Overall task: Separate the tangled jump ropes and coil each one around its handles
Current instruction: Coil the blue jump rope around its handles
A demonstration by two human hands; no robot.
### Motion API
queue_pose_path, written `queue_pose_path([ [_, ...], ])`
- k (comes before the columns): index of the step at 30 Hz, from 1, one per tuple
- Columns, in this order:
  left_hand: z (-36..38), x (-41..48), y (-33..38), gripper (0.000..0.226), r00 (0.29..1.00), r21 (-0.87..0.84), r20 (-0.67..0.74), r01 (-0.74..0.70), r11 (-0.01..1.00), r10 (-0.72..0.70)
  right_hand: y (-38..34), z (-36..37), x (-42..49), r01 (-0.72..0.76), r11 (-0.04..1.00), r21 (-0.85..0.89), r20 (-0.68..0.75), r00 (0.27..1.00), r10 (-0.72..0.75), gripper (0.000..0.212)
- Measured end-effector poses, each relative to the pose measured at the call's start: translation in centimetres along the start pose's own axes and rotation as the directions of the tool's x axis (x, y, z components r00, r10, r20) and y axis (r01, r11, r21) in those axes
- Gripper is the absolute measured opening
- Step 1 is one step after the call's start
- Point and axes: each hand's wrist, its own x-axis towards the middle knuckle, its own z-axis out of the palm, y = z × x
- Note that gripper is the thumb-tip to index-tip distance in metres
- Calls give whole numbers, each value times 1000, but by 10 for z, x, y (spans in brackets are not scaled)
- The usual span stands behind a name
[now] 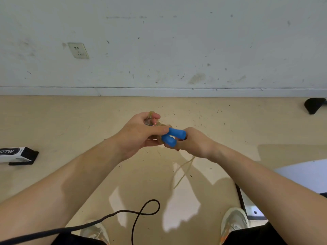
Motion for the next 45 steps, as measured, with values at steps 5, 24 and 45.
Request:
queue_pose_path([
  [5,5,-3,-4,47,994,274,63,-103,956,89,2,-13,0,61,998,1,30,998,-61,24],
  [24,16,-7,-17,51,947,663,177,-317,679,269,-8,-17,-2,-34,996,84,-54,998,39,15],
  [45,6,17,-34,45,936,363,-271,-118,924,226,-27,32,-24,-4,824,567,-175,977,126,33],
])
